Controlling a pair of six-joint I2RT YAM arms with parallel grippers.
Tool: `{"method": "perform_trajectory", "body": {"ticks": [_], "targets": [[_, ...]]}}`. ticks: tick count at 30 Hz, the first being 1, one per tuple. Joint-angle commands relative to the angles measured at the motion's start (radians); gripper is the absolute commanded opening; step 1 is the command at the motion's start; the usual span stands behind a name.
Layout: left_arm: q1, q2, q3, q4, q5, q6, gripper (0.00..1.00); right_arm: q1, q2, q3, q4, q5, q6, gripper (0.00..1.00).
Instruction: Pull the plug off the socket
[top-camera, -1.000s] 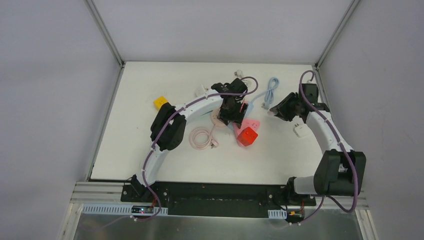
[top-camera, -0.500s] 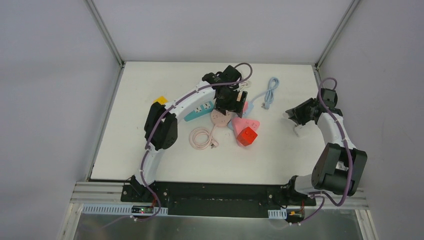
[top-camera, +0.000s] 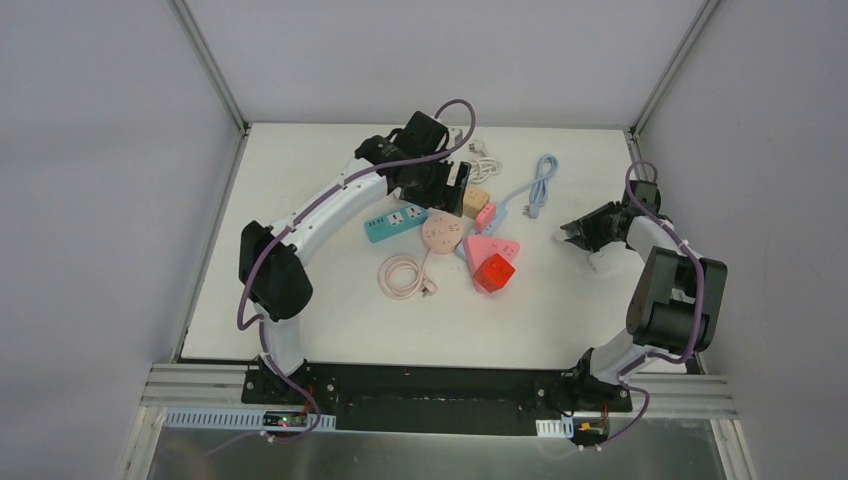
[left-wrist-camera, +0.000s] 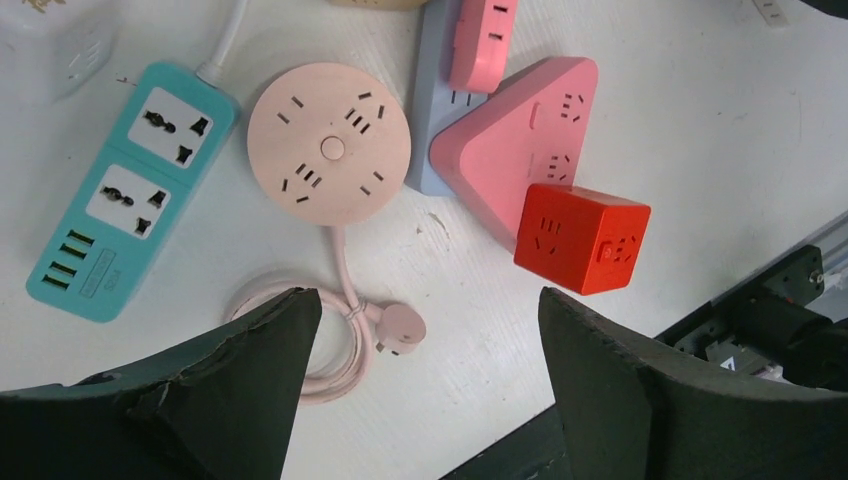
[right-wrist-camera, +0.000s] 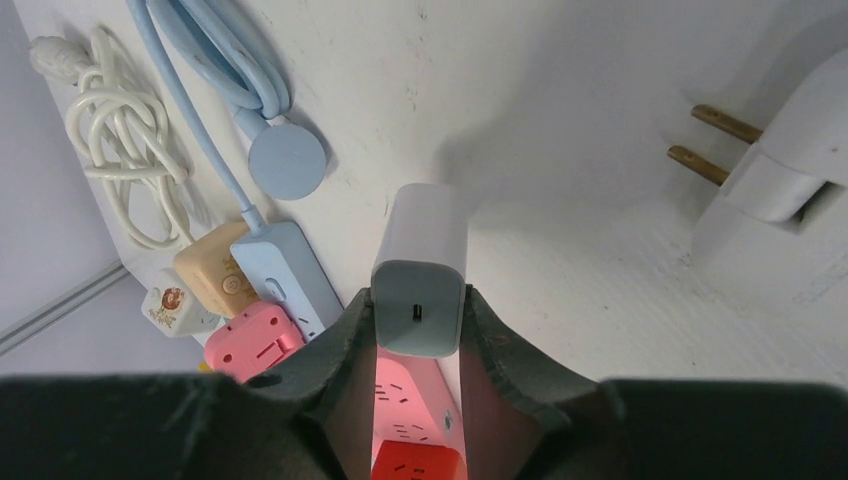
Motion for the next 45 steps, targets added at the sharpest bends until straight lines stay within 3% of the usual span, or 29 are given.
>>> {"method": "perform_trajectory", "body": {"ticks": [1,7,13,18,23,27,35,42,45], "targets": [[-0.002,-0.082,-0.063,-0.011,-0.024,0.054,0.84,-0.004,0.020,-0.017,0.072,0.009,-0.012,0.35],[-0.002,-0.114,-0.117,-0.042,-0.029,0.072,0.82,-0.005,-0.023,-0.024,0.016,0.098,-0.065,0.80],[-0.002,-0.081,-0.099,-0.044,0.045,0.068,0.81,0.016,-0.168,-0.045,-0.087,0.111,-0.082,0.90],[-0.002,-0.040,-0.064,-0.062,0.059,0.075,0.80,0.189,-0.336,-0.085,-0.168,0.150,-0.004,0.98],[0.000,-0.060,-0.120,-0.037,0.074,0.062,0.80,0.393,-0.505,-0.162,-0.201,0.240,0.167,1.00],[0.000,-0.077,-0.184,0.004,0.098,0.037,0.80,0.517,-0.539,-0.207,-0.219,0.269,0.243,1.00],[0.000,-0.046,-0.183,0.034,0.124,-0.011,0.79,0.648,-0.393,-0.176,-0.151,0.184,0.210,1.00],[-0.002,-0.014,-0.164,0.056,0.133,-0.051,0.77,0.704,-0.259,-0.084,-0.175,0.264,0.206,0.98],[-0.002,0.010,-0.158,0.066,0.158,-0.077,0.76,0.703,-0.236,-0.063,-0.196,0.300,0.207,0.92]]}}
